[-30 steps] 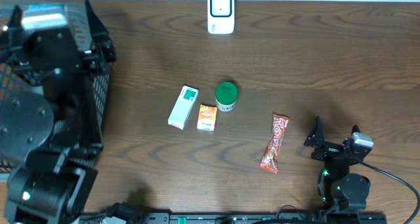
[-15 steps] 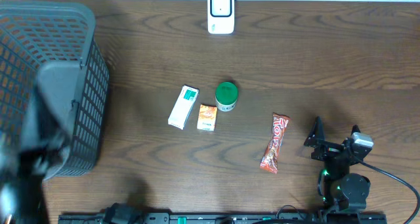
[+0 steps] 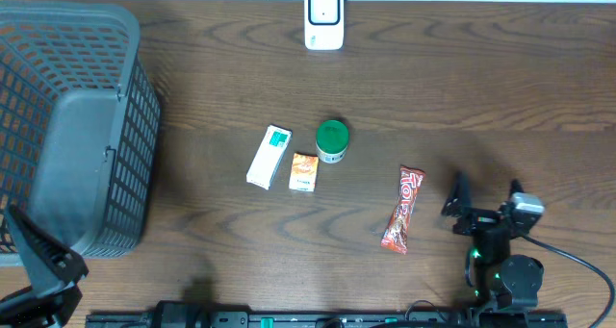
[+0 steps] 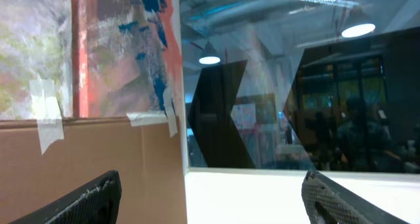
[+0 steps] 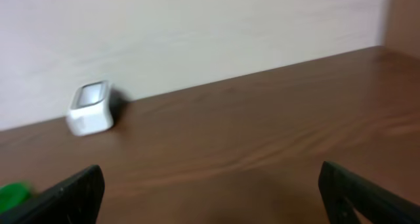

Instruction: Scan the item barcode

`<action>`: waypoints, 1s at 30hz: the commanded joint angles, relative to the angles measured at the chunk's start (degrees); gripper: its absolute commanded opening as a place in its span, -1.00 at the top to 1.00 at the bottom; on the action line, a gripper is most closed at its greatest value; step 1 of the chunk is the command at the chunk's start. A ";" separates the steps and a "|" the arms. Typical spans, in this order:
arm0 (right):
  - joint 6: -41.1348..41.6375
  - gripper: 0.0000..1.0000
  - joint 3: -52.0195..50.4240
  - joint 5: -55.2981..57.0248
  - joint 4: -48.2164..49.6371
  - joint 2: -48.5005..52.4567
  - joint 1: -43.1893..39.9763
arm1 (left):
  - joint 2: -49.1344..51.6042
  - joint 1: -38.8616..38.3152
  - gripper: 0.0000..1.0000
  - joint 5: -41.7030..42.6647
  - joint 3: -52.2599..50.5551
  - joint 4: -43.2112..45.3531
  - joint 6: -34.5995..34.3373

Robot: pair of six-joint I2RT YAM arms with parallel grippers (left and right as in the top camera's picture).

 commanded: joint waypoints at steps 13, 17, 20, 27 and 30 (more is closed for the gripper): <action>-5.46 -0.99 24.87 -15.23 -24.94 0.31 0.17 | -9.35 2.32 -0.73 1.84 -1.20 1.64 -4.44; -5.46 -0.98 31.36 -16.20 -28.87 1.68 0.17 | -11.21 2.32 -0.73 1.81 -1.20 1.33 -4.44; -5.46 -0.99 36.11 -16.20 -30.77 3.50 0.17 | -12.79 2.34 -0.73 1.81 -1.57 0.81 -4.39; -6.34 -0.99 47.50 -19.26 -36.26 10.08 0.17 | -15.41 2.27 -0.73 1.16 -2.75 2.67 -4.17; -8.92 -0.99 51.76 -19.65 -39.54 13.40 0.17 | -15.41 2.27 -0.73 1.18 -2.80 2.75 -4.17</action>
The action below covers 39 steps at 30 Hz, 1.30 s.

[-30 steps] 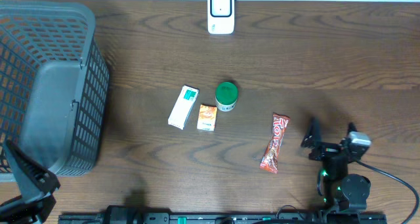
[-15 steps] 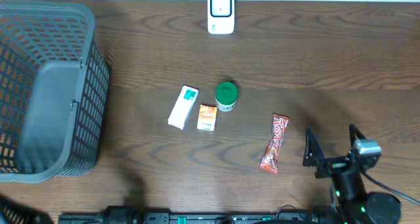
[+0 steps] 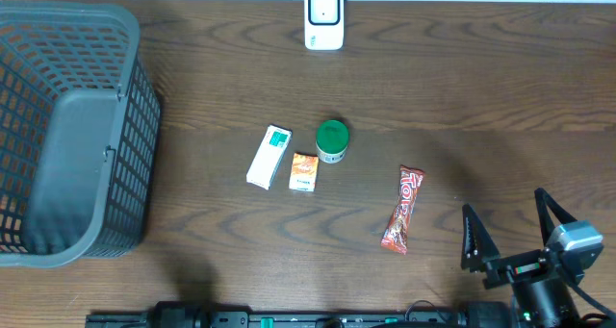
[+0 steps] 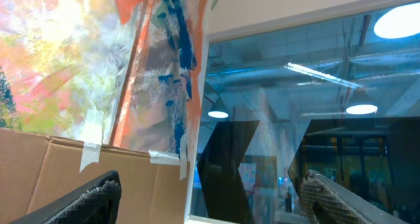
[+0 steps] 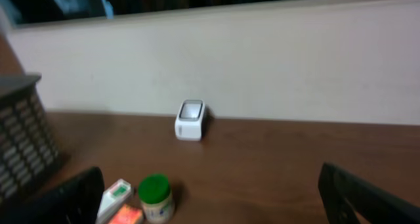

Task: Scan the item barcode
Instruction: 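Raise the right gripper and move it over the candy bar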

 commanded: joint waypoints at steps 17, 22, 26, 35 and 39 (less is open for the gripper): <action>-13.64 -0.99 18.93 5.31 -17.49 20.11 0.17 | 6.54 0.13 -0.73 0.15 -6.49 4.35 -18.43; -14.93 -0.98 18.93 2.10 -16.33 20.11 0.74 | 6.51 0.13 -0.73 0.11 -13.92 6.71 -22.58; -18.58 -0.98 18.95 0.79 -14.01 20.11 2.89 | 6.51 0.13 -0.73 0.15 -21.35 11.56 -22.53; -18.56 -0.99 18.95 0.63 -12.39 22.27 4.04 | 6.51 0.13 -0.73 0.17 -37.62 18.14 -22.62; -18.18 -0.98 20.39 0.59 -12.24 25.77 4.11 | 6.51 0.13 -0.73 0.15 -43.71 24.55 -25.27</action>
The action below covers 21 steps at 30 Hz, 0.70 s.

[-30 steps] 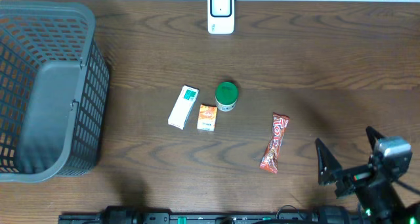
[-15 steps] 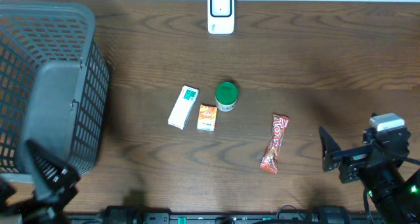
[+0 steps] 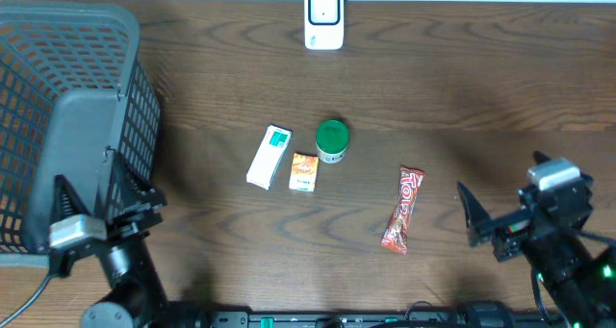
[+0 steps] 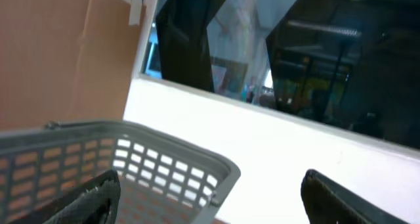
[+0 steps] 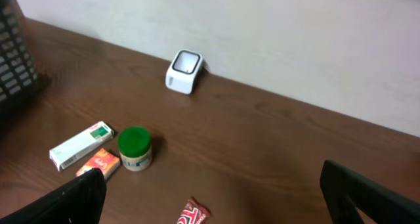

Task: Scan the item barcode
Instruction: 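Raise the right gripper and move it over the candy bar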

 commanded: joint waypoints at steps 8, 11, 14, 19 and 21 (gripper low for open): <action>3.74 -0.98 6.71 -19.89 -2.43 10.93 0.66 | -0.15 0.13 -0.73 0.11 -10.36 4.31 -9.53; 3.72 -0.99 6.54 -26.91 -8.15 11.85 0.66 | -0.15 0.13 -0.73 0.13 -12.26 4.26 -14.67; 5.49 -0.99 5.60 -27.78 -8.94 12.50 0.66 | -0.15 0.13 -0.73 0.13 -13.79 4.28 -15.74; 13.25 -0.98 5.55 -16.20 -14.14 14.75 0.68 | -0.15 0.13 -0.73 0.13 -15.17 3.78 -15.74; 17.99 -0.97 5.55 -10.78 -17.44 16.17 0.68 | -0.15 0.13 -0.73 0.13 -15.91 3.63 -15.74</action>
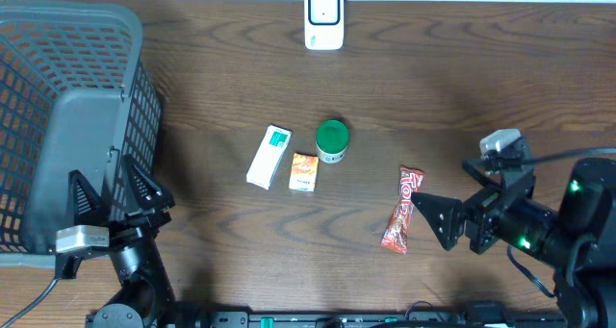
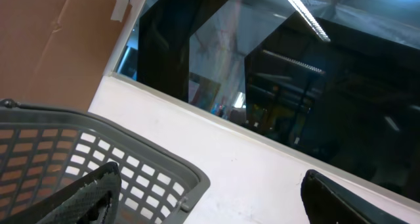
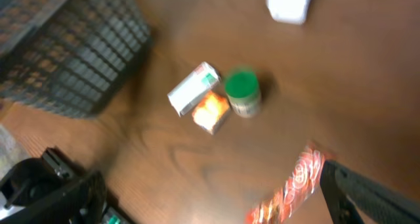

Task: Scan the item barcode
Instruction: 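Raise the right gripper and move it over the candy bar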

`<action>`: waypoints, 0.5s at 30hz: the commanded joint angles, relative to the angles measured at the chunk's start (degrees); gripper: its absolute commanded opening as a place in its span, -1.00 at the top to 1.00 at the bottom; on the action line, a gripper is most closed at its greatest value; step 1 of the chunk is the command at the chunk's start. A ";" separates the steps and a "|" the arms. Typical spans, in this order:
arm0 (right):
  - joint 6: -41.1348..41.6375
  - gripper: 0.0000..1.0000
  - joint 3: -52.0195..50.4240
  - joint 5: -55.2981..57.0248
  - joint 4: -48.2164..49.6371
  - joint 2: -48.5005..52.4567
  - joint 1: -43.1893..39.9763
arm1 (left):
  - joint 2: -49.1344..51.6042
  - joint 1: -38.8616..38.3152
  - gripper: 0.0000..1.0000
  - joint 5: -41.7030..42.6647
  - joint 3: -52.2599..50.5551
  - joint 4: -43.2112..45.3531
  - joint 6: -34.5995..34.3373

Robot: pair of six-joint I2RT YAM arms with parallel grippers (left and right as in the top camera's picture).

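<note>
The white scanner [image 1: 324, 18] stands at the table's far edge. Mid-table lie a white-and-green box [image 1: 269, 156], an orange packet [image 1: 304, 172], a green-lidded jar [image 1: 332, 140] and a red candy bar [image 1: 402, 211]. My right gripper [image 1: 452, 213] hovers open just right of the candy bar. Its blurred wrist view looks down on the candy bar [image 3: 292, 184], the jar [image 3: 243, 92] and the box [image 3: 193, 87]. The right gripper [image 3: 210, 201] holds nothing. My left gripper [image 1: 108, 195] is open beside the basket, and in its own view the left gripper [image 2: 210, 204] is empty.
A large grey mesh basket [image 1: 58, 39] fills the table's left side; its rim [image 2: 151, 161] shows in the left wrist view and its wall [image 3: 72, 46] in the right wrist view. The scanner [image 3: 289, 0] is at that view's top edge.
My right gripper has moved left, closer to the candy bar, and now points down at the table. The left gripper has hardly shifted. The items lie where they were.
Both arms sat low at the table's front edge, the right wrist camera looking level across the table and both grippers open. The left arm then left the overhead view. Both arms later rose, the left beside the basket. Now the right is beside the candy bar.
</note>
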 commanded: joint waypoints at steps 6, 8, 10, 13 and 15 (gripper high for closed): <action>17.59 -0.75 -2.32 16.98 -11.78 7.98 2.08 | 1.57 0.13 -0.73 -2.71 -10.08 -8.90 -6.10; 19.65 -0.59 -4.55 16.87 -11.54 9.16 3.78 | 1.57 0.13 -0.73 -2.71 -10.67 -9.75 -6.10; 23.06 -0.61 -9.35 16.96 -7.87 10.21 8.72 | 1.57 0.13 -0.73 -2.73 -11.65 -9.88 -6.08; 29.00 -0.82 -17.33 17.99 0.11 10.51 16.17 | 1.60 0.13 -0.73 -2.73 -12.37 -11.19 -6.10; 33.00 -0.86 -21.27 19.58 3.56 10.86 19.58 | 1.60 0.13 -0.73 -2.71 -12.37 -12.57 -6.10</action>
